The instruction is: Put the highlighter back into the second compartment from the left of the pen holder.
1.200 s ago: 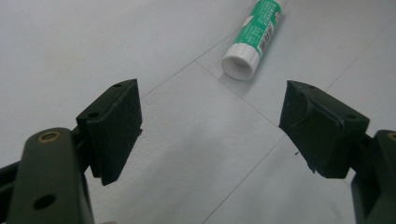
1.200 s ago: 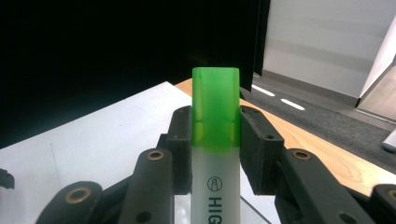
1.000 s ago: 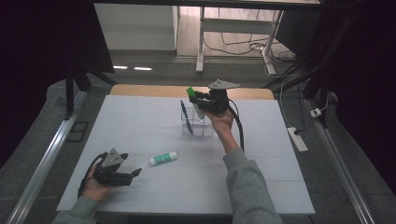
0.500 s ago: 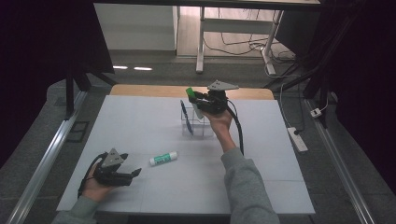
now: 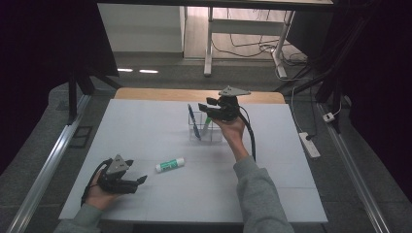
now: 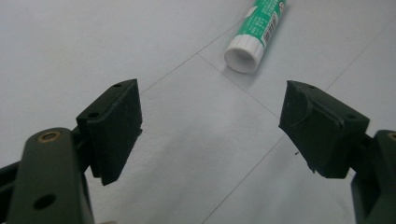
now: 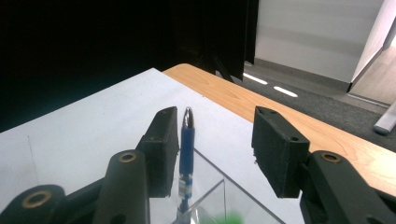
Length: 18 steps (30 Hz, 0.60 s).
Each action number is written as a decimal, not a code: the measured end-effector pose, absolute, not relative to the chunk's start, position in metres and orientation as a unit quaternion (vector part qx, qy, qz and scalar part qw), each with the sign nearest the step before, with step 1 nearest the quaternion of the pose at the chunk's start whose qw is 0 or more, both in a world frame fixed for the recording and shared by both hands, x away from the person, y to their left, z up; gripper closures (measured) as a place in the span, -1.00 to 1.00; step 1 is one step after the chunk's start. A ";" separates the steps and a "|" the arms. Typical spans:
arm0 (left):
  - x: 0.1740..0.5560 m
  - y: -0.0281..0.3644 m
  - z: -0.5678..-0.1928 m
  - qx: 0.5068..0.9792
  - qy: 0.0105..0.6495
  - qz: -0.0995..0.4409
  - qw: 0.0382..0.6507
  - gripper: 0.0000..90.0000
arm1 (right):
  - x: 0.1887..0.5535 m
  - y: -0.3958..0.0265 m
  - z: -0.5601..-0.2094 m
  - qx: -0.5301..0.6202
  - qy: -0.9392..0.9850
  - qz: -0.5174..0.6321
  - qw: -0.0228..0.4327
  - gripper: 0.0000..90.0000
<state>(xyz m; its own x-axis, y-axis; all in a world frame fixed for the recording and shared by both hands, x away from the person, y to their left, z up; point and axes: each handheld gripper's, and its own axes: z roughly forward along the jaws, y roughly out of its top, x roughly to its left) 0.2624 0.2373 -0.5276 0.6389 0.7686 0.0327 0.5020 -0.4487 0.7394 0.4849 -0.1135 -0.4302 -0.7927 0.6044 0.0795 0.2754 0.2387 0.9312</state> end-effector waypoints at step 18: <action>0.262 0.237 -0.527 0.830 0.383 0.187 0.359 -0.54 | 0.457 -0.142 -0.431 0.274 0.786 0.534 0.150 0.05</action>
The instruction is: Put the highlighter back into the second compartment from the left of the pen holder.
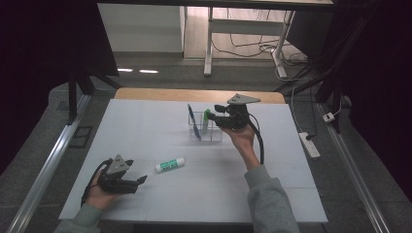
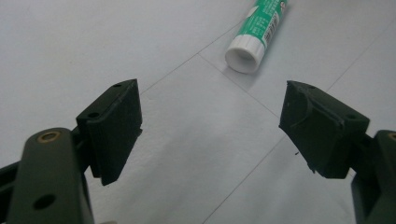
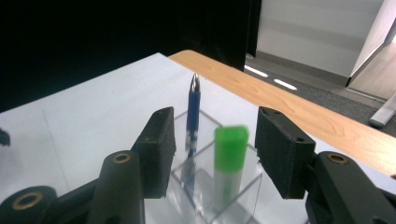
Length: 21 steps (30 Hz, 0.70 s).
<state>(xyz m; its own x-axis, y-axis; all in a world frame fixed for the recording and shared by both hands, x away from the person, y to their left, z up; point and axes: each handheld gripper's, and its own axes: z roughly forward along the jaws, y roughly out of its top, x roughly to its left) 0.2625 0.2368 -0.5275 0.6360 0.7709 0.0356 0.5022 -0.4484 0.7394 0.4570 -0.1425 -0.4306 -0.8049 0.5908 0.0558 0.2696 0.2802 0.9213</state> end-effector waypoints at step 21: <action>0.263 0.236 -0.528 0.831 0.384 0.187 0.356 -0.54 | 0.412 -0.191 -0.443 0.273 0.799 0.517 0.144 0.03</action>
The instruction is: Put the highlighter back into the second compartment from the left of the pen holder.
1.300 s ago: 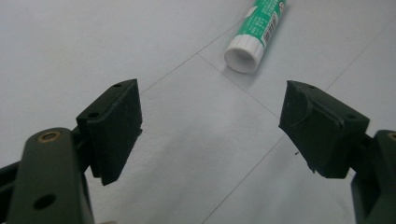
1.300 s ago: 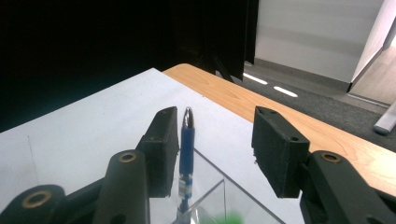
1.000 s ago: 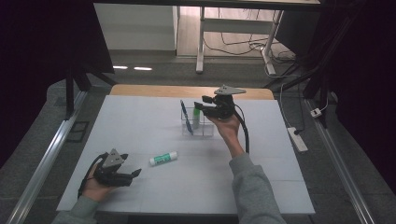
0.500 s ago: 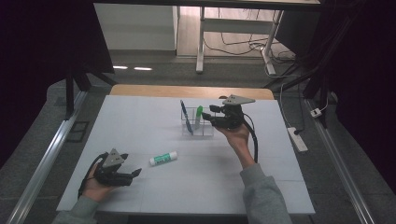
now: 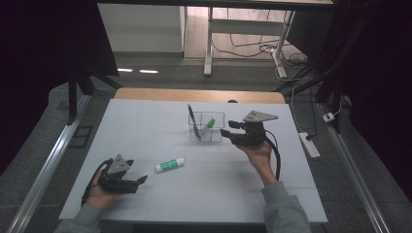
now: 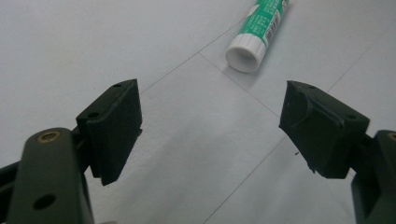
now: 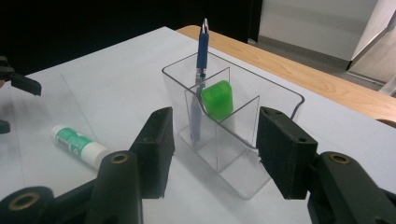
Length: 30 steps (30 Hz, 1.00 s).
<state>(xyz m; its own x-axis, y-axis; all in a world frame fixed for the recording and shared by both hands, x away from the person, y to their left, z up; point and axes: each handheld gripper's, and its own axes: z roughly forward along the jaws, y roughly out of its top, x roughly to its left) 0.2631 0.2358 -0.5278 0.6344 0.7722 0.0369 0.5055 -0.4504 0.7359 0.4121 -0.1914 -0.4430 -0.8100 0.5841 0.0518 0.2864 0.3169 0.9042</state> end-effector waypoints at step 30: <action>0.263 0.236 -0.527 0.831 0.385 0.188 0.356 -0.54 | 0.363 -0.253 -0.461 0.308 0.813 0.471 0.152 -0.02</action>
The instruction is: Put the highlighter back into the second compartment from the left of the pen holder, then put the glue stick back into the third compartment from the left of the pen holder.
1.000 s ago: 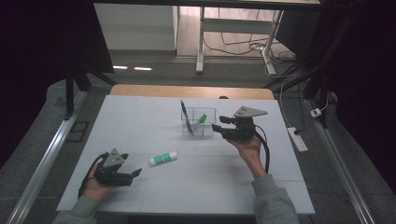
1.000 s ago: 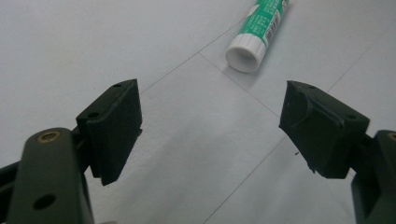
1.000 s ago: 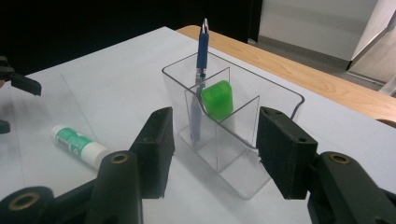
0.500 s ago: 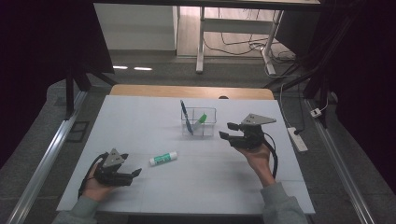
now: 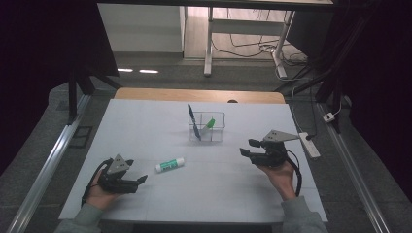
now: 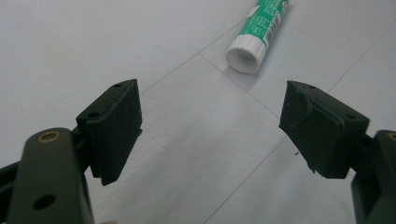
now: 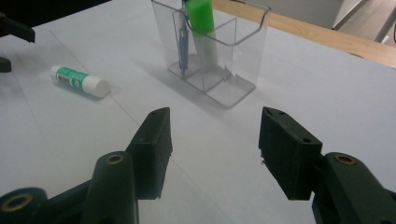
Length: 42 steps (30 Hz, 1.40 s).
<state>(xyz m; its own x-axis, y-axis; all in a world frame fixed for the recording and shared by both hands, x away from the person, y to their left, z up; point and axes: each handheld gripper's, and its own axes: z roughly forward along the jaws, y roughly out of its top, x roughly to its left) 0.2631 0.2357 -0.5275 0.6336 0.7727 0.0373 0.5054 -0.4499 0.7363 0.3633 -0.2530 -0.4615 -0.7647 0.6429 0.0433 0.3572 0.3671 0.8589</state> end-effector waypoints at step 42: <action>0.269 0.230 -0.523 0.834 0.375 0.189 0.358 -0.54 | 0.321 -0.288 -0.483 0.329 0.823 0.439 0.151 -0.09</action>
